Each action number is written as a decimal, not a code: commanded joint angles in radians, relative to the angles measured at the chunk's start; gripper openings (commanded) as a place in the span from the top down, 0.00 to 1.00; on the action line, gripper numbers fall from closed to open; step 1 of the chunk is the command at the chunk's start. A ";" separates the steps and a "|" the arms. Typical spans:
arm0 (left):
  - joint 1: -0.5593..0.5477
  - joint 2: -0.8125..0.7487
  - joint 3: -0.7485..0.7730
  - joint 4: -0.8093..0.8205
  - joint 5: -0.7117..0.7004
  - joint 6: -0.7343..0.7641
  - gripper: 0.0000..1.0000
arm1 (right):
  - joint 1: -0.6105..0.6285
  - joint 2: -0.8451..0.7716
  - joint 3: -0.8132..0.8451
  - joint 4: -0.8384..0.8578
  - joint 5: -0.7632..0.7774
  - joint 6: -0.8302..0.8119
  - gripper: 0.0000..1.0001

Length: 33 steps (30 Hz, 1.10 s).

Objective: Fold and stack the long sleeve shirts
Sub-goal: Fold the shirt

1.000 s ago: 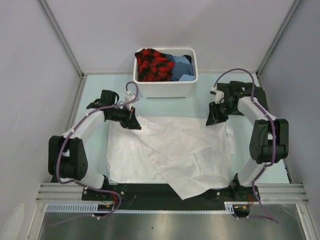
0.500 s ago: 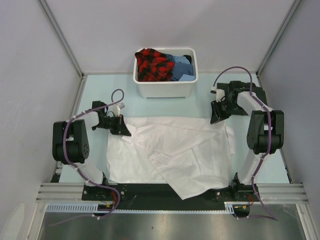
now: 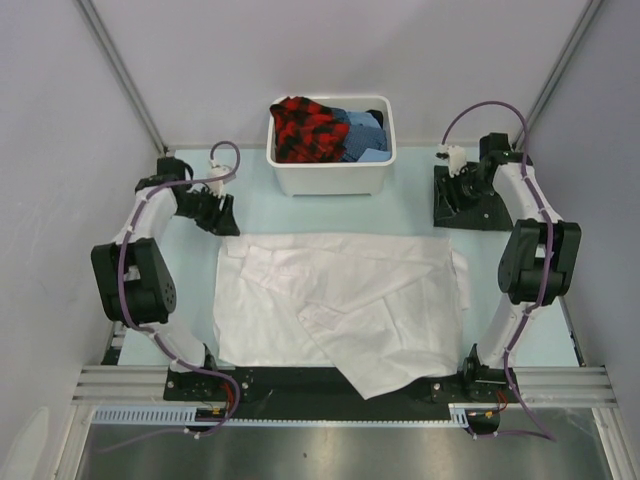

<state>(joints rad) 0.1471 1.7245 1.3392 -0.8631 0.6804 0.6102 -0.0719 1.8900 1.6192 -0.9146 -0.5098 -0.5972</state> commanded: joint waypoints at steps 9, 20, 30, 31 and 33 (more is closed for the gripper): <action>0.003 0.303 0.241 -0.070 -0.056 0.204 0.41 | 0.038 0.204 0.090 0.042 -0.108 -0.227 0.41; 0.023 0.224 0.166 -0.110 -0.052 0.249 0.37 | 0.026 0.160 0.062 -0.047 -0.134 -0.245 0.41; 0.062 -0.045 -0.012 -0.062 0.024 0.338 0.36 | 0.029 -0.025 -0.084 -0.133 -0.141 -0.188 0.45; 0.060 -0.037 -0.018 -0.074 0.021 0.348 0.37 | 0.027 -0.023 -0.091 -0.133 -0.138 -0.181 0.45; 0.054 -0.022 -0.044 -0.073 0.010 0.347 0.37 | 0.029 -0.011 -0.102 -0.135 -0.137 -0.155 0.45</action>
<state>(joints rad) 0.2119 1.6730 1.3544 -0.9085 0.6659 0.8829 -0.0467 1.8660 1.5536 -1.0172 -0.6437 -0.7887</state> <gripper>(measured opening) 0.636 0.553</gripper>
